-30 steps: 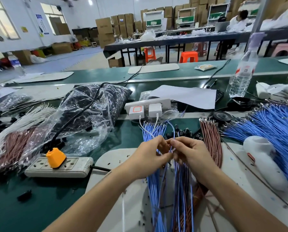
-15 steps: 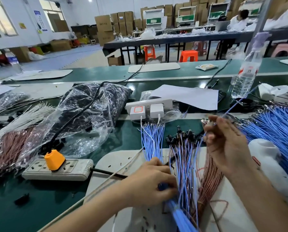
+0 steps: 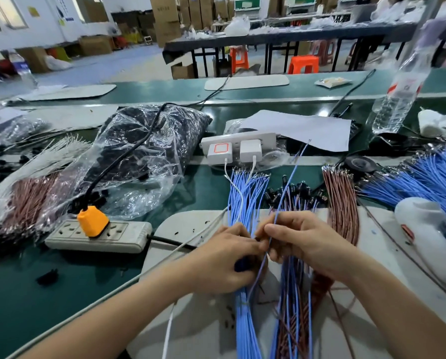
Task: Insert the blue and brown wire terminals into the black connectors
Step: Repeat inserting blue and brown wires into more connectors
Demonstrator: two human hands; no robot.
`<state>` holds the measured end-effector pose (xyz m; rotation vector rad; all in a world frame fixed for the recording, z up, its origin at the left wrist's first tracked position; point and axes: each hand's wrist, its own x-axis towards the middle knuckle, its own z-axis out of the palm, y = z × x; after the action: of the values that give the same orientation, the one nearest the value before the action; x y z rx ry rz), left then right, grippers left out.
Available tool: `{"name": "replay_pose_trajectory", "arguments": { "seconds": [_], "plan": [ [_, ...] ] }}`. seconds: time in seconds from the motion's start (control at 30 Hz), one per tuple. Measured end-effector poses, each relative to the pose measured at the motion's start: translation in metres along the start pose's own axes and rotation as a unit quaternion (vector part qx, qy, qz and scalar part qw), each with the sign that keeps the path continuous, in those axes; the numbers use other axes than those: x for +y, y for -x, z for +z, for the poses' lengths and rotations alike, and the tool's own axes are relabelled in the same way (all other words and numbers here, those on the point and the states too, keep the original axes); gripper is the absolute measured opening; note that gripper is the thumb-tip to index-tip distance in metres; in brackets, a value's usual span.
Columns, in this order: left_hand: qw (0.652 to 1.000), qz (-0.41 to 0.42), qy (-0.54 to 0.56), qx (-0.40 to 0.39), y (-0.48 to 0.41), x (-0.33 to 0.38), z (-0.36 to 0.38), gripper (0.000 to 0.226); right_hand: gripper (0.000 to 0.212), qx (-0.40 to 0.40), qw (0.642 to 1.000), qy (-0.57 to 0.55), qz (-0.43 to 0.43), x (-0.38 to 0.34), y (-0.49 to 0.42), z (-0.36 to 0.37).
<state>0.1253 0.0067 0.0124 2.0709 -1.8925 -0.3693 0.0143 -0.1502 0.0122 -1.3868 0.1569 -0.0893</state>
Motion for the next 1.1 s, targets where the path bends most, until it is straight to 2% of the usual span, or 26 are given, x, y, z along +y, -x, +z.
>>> {"name": "replay_pose_trajectory", "arguments": {
  "seconds": [0.07,0.17,0.27,0.33,0.43,0.5,0.57,0.6,0.63,0.67,0.7,0.73,0.77,0.9,1.1],
  "plan": [
    [1.0,-0.001,-0.024,-0.006,0.002,-0.002,0.0,0.03,0.02,0.037,0.999,-0.022,-0.007,0.003,-0.002,0.002],
    [0.999,0.021,-0.041,-0.007,0.005,-0.003,0.002,0.018,0.02,0.141,0.985,-0.088,-0.051,-0.001,-0.007,0.0],
    [0.999,0.046,-0.021,-0.01,0.009,-0.002,0.0,0.015,0.02,0.273,0.935,-0.197,-0.115,-0.012,-0.004,-0.026],
    [0.999,0.039,-0.011,-0.027,0.012,-0.004,-0.005,0.016,0.025,0.315,0.915,-0.211,-0.141,-0.015,0.0,-0.041],
    [0.995,0.015,0.086,-0.037,0.015,-0.003,-0.026,0.019,0.034,0.307,0.925,-0.187,-0.122,-0.009,-0.001,-0.042],
    [0.984,-0.03,0.156,0.078,0.013,-0.014,-0.051,0.017,0.034,0.285,0.938,-0.169,-0.099,-0.004,-0.005,-0.033],
    [0.952,-0.172,0.106,0.23,0.009,-0.048,-0.08,0.011,0.029,0.271,0.946,-0.154,-0.088,0.0,-0.01,-0.025],
    [0.926,-0.282,0.037,0.25,0.007,-0.07,-0.095,0.009,0.026,0.269,0.948,-0.148,-0.084,0.003,-0.01,-0.023],
    [0.89,-0.401,-0.035,0.216,0.01,-0.091,-0.108,0.01,0.025,0.265,0.95,-0.144,-0.078,0.004,-0.012,-0.021],
    [0.854,-0.492,-0.086,0.145,0.012,-0.109,-0.115,0.01,0.025,0.266,0.95,-0.145,-0.073,0.006,-0.011,-0.02],
    [0.829,-0.543,-0.101,0.082,0.013,-0.124,-0.116,0.01,0.026,0.266,0.95,-0.146,-0.068,0.008,-0.011,-0.021],
    [0.82,-0.561,-0.098,0.053,0.013,-0.14,-0.113,0.012,0.027,0.262,0.952,-0.146,-0.065,0.008,-0.011,-0.022],
    [0.82,-0.563,-0.091,0.06,0.011,-0.153,-0.107,0.015,0.028,0.257,0.954,-0.143,-0.063,0.009,-0.011,-0.022],
    [0.828,-0.525,-0.073,0.18,-0.004,-0.177,-0.093,0.024,0.029,0.252,0.956,-0.141,-0.057,0.009,-0.012,-0.024],
    [0.833,-0.493,-0.088,0.233,-0.012,-0.182,-0.091,0.039,0.027,0.261,0.951,-0.154,-0.056,0.01,-0.012,-0.028]
  ]
}}
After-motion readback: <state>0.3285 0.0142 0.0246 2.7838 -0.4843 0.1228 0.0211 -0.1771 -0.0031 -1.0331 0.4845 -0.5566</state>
